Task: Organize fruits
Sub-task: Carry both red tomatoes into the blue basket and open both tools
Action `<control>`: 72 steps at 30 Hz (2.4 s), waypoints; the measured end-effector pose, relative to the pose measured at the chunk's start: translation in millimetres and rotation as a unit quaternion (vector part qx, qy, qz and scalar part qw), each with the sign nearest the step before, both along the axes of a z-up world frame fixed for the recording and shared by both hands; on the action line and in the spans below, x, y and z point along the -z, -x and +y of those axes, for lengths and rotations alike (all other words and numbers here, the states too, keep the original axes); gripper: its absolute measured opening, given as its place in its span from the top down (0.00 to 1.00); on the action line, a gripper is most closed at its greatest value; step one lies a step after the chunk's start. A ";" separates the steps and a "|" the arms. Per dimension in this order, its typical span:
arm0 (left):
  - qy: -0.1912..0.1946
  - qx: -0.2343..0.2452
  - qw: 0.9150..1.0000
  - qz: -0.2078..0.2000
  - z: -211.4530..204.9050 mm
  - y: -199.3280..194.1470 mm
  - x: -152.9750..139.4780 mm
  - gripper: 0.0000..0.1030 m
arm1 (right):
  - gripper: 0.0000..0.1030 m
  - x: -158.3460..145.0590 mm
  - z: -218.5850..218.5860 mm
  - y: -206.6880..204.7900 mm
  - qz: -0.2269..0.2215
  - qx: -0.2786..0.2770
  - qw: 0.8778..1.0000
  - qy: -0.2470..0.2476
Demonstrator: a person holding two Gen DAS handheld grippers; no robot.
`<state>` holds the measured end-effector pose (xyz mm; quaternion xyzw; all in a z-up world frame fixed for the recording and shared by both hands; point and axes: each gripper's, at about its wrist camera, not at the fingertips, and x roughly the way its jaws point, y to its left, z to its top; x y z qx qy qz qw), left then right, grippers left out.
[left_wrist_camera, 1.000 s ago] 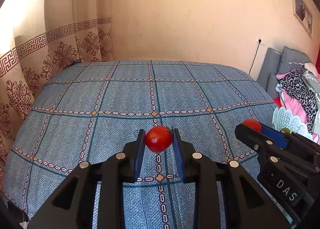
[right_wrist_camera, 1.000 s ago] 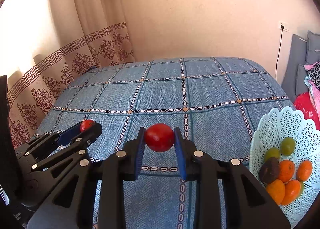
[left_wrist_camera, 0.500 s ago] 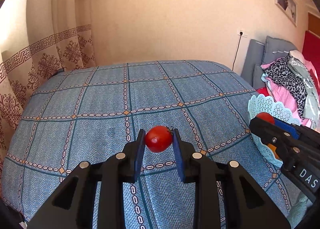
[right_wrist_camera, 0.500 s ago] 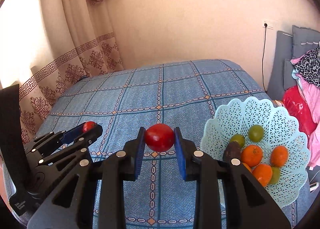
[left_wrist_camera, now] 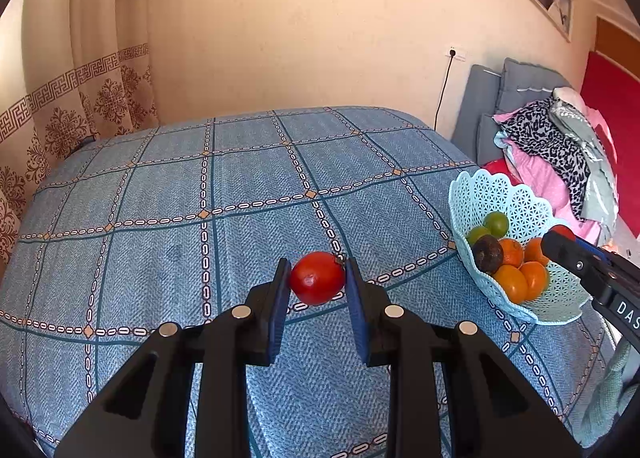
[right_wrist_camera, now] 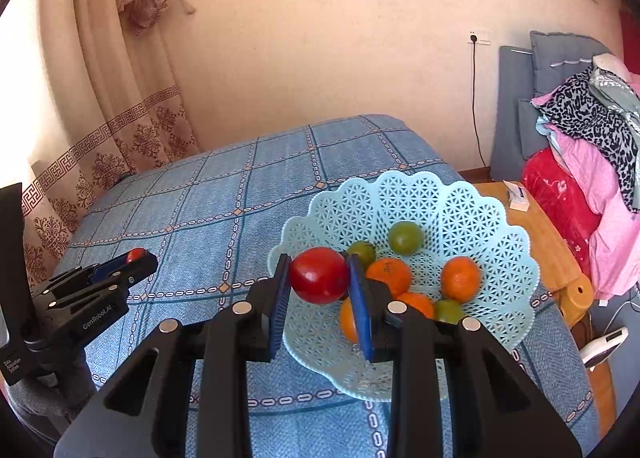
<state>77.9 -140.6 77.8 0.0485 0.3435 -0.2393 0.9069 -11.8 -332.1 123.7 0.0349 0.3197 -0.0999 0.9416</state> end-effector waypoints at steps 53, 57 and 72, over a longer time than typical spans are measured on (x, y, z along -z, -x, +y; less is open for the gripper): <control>-0.003 0.163 0.987 0.011 -161.4 33.3 -20.0 0.73 | 0.72 -4.7 -85.7 33.6 -0.039 0.059 0.996 -0.053; -0.006 0.163 0.987 0.012 -166.3 30.5 -18.4 0.73 | 0.72 -3.5 -90.1 30.9 -0.038 0.062 0.996 -0.055; 0.006 0.142 0.990 0.017 -158.6 20.8 -15.2 0.53 | 0.72 0.4 -97.8 26.8 -0.039 0.072 0.995 -0.062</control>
